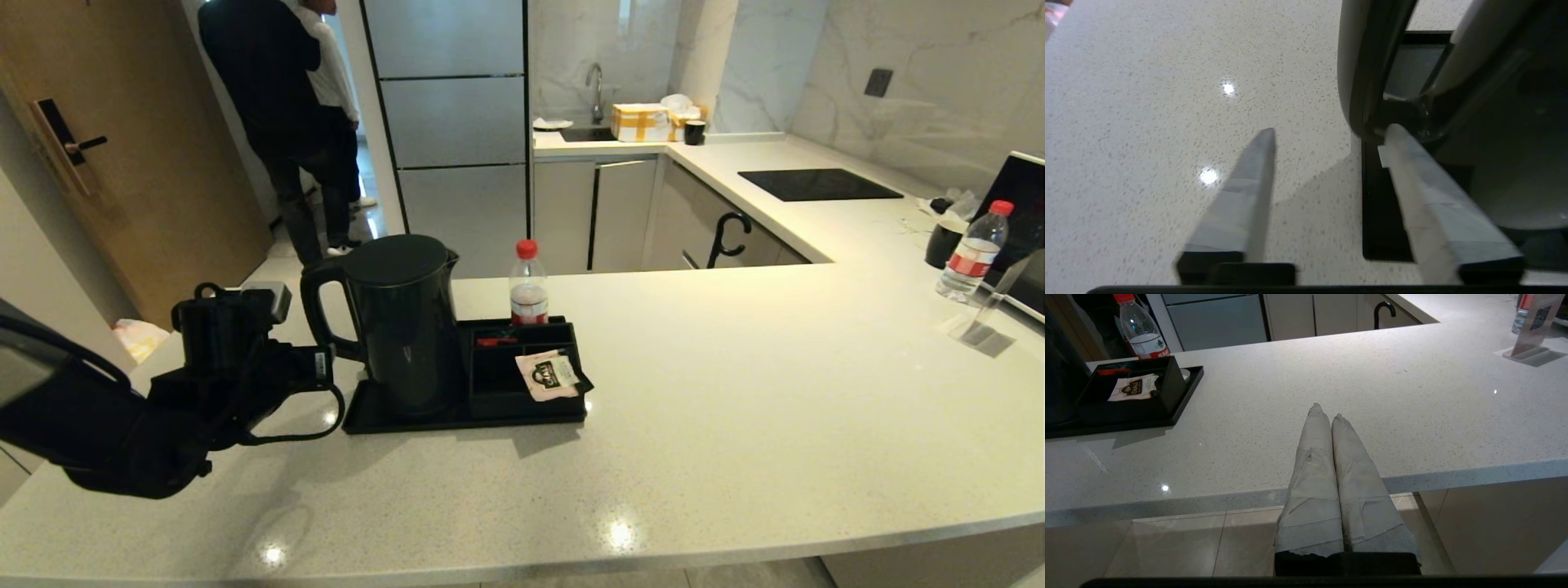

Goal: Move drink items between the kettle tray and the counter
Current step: Pick up the kettle

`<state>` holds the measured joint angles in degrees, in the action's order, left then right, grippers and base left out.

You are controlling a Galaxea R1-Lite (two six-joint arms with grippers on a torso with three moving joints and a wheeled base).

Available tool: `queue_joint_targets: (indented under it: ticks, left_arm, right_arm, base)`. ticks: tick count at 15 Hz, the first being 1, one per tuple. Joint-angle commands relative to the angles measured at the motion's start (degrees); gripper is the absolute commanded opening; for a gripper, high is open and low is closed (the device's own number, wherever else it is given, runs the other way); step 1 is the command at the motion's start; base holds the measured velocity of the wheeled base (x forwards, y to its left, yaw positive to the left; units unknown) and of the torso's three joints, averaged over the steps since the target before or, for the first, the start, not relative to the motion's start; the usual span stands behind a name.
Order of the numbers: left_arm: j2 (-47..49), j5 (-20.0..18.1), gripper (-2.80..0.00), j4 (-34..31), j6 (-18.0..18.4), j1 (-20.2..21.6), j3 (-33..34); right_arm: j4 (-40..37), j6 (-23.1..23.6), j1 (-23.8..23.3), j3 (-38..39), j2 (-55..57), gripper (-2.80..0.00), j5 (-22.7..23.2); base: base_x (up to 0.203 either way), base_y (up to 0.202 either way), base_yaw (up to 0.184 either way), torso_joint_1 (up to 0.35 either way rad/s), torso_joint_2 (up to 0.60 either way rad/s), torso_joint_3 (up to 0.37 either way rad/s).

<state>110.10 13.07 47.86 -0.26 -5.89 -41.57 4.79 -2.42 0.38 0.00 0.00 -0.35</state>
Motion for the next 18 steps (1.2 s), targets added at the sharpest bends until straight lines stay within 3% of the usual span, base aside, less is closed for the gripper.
queue_joint_targets:
  ticks: [1, 8, 12, 18]
  left_arm:
    - [1.3, 0.1, 0.00, -0.1, -0.1, 0.1, -2.4]
    - [-0.6, 0.6, 0.00, 2.7, -0.4, 0.2, -3.2]
    - [5.4, 0.5, 0.00, 15.8, 2.2, 0.4, -4.1]
    - [8.9, 2.8, 0.00, 18.7, 4.8, 1.6, -5.3]
  right_arm:
    - [0.0, 0.0, 0.1, 1.8, 0.0, -2.80, 0.0]
    - [0.0, 0.0, 0.1, 1.8, 0.1, -2.80, 0.0]
    - [0.0, 0.0, 0.1, 1.8, 0.0, -2.80, 0.0]
    - [0.0, 0.0, 0.1, 1.8, 0.1, -2.80, 0.0]
  base:
    - [0.000, 0.000, 0.000, 0.000, 0.00, 0.000]
    - [0.000, 0.000, 0.000, 0.000, 0.00, 0.000]
    - [0.000, 0.000, 0.000, 0.000, 0.00, 0.000]
    - [0.000, 0.000, 0.000, 0.000, 0.00, 0.000]
